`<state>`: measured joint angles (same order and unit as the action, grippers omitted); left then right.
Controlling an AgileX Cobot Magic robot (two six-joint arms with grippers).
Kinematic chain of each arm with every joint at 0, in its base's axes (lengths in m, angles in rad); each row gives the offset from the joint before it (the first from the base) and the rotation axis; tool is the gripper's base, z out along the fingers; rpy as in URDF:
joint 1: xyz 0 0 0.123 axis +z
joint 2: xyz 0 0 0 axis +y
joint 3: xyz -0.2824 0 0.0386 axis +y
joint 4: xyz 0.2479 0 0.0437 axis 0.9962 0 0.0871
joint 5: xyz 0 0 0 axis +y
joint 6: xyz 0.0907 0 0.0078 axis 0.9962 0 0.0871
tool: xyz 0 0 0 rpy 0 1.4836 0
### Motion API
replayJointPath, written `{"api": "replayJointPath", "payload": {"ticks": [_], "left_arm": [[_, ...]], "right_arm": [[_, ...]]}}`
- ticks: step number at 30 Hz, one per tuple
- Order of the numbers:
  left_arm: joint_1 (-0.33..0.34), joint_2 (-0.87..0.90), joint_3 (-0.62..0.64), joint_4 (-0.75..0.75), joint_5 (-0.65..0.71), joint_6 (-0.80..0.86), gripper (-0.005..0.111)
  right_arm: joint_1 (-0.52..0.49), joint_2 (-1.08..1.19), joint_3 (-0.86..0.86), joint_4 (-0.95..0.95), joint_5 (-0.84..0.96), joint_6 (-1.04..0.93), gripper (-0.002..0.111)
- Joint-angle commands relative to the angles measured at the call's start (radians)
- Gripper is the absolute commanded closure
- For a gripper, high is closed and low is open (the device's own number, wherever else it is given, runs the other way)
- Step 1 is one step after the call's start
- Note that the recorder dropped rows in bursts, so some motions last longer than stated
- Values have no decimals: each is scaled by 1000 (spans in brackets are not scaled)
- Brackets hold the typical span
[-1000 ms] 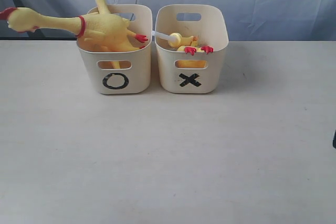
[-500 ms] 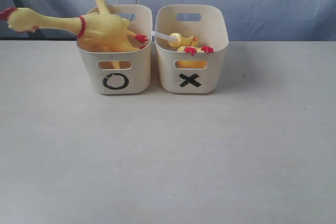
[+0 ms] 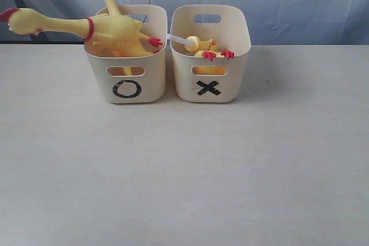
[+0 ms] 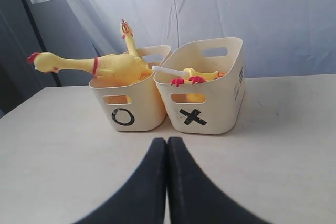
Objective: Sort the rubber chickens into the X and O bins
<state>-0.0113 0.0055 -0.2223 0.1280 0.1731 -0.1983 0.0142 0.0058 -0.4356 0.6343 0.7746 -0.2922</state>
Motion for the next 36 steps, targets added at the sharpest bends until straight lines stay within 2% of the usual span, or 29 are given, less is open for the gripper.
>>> {"api": "replayJointPath", "payload": {"ticks": [1, 8, 12, 15, 18, 20, 26, 32, 36], "left_arm": [[2, -5, 6, 3, 6, 0, 97], [2, -5, 6, 3, 6, 0, 97], [3, -5, 6, 3, -11, 0, 97], [3, -5, 6, 1, -48, 0, 97], [3, -5, 6, 3, -94, 0, 97], [3, -5, 6, 3, -115, 0, 97], [3, -5, 41, 3, -173, 0, 97], [3, -5, 119, 26, -284, 0, 97], [-1, -5, 147, 42, -285, 0, 97]], "right_arm": [[-4, -6, 0, 3, 1, -2, 109], [-4, -6, 2, -7, -6, -2, 109], [-4, -6, 2, -13, -107, -2, 109], [-4, -6, 2, -158, -282, -2, 109], [-4, -6, 2, -456, -457, -2, 109], [-4, -6, 6, -581, -568, -2, 109], [-4, -6, 107, -600, -825, -2, 109], [-4, -6, 266, -600, -834, -2, 109], [-4, -6, 368, -600, -831, -2, 109]]}}
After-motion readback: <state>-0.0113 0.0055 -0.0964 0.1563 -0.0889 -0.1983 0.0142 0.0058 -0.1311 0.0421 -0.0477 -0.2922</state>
